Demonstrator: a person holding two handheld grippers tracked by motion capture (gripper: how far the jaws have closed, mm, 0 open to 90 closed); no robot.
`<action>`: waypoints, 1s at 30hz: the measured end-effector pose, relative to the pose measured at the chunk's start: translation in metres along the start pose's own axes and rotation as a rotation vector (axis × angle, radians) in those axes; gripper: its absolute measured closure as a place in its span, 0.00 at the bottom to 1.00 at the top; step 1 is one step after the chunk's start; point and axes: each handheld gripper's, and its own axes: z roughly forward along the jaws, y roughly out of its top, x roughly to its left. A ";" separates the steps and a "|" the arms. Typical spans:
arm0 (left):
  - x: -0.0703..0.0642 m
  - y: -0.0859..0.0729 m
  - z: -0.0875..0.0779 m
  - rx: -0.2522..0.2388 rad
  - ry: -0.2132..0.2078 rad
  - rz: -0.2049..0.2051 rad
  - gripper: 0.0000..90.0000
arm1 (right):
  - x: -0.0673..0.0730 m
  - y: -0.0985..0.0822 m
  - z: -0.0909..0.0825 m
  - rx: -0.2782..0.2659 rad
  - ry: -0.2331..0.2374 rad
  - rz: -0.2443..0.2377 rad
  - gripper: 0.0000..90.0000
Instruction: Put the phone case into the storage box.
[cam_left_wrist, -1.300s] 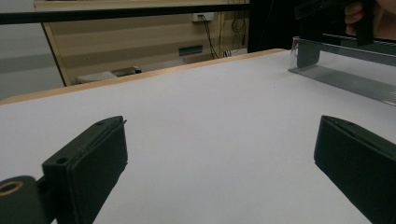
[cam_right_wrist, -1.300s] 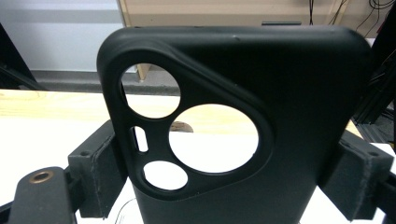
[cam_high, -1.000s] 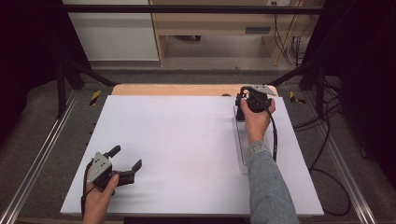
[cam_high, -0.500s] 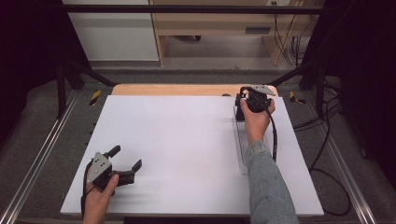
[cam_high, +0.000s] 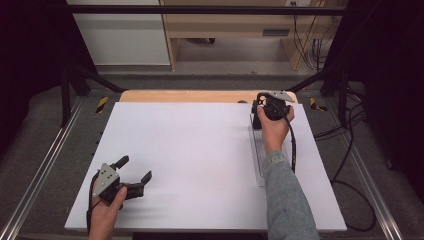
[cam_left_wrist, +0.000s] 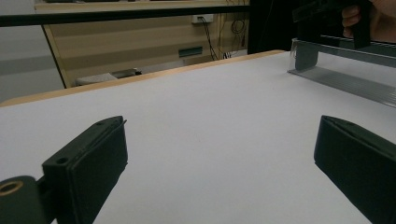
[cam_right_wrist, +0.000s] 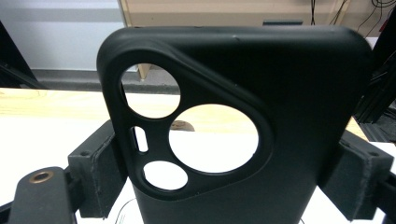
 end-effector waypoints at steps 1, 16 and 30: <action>0.000 0.000 0.000 0.000 0.001 -0.001 0.03 | 0.000 0.000 0.000 0.003 0.001 -0.003 0.16; 0.000 0.000 0.000 -0.002 -0.004 -0.003 0.03 | 0.001 0.000 0.003 -0.003 -0.003 -0.005 0.15; 0.000 0.000 0.000 -0.003 -0.003 -0.002 0.03 | 0.003 0.000 0.003 -0.005 -0.008 -0.011 0.15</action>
